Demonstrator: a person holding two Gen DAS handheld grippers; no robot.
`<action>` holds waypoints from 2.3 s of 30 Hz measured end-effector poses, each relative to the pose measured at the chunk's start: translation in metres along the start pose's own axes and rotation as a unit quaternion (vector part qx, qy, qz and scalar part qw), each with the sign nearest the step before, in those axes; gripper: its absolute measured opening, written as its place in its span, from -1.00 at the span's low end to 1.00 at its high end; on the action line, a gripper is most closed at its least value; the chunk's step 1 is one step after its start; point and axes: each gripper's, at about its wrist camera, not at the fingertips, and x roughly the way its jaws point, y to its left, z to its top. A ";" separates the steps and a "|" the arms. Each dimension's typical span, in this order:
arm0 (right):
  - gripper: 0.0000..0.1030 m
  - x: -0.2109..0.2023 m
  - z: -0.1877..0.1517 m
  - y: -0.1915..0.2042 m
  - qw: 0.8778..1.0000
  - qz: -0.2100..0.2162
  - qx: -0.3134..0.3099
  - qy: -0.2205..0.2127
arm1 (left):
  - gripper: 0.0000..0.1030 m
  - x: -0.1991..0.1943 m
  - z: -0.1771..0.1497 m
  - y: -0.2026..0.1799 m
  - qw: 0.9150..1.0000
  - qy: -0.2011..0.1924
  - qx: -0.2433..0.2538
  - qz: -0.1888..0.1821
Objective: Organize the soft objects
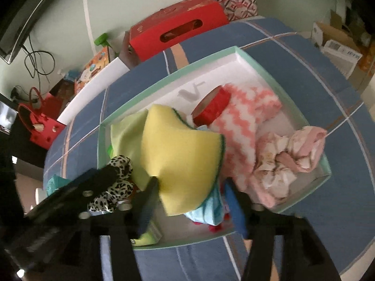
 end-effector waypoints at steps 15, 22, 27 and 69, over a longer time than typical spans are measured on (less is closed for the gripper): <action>0.93 -0.032 -0.068 0.055 0.992 -0.056 -0.107 -0.026 | 0.71 -0.075 -0.085 0.061 0.986 -0.065 -0.035 0.147; 1.00 -0.030 -0.091 0.081 0.987 -0.062 -0.143 -0.033 | 0.71 -0.093 -0.114 0.087 0.982 -0.075 -0.062 0.162; 1.00 -0.025 -0.099 0.090 0.986 -0.067 -0.151 -0.035 | 0.71 -0.095 -0.123 0.096 0.979 -0.078 -0.073 0.175; 1.00 0.014 -0.117 0.098 0.975 -0.131 -0.177 -0.026 | 0.71 -0.071 -0.134 0.118 0.968 -0.014 -0.084 0.235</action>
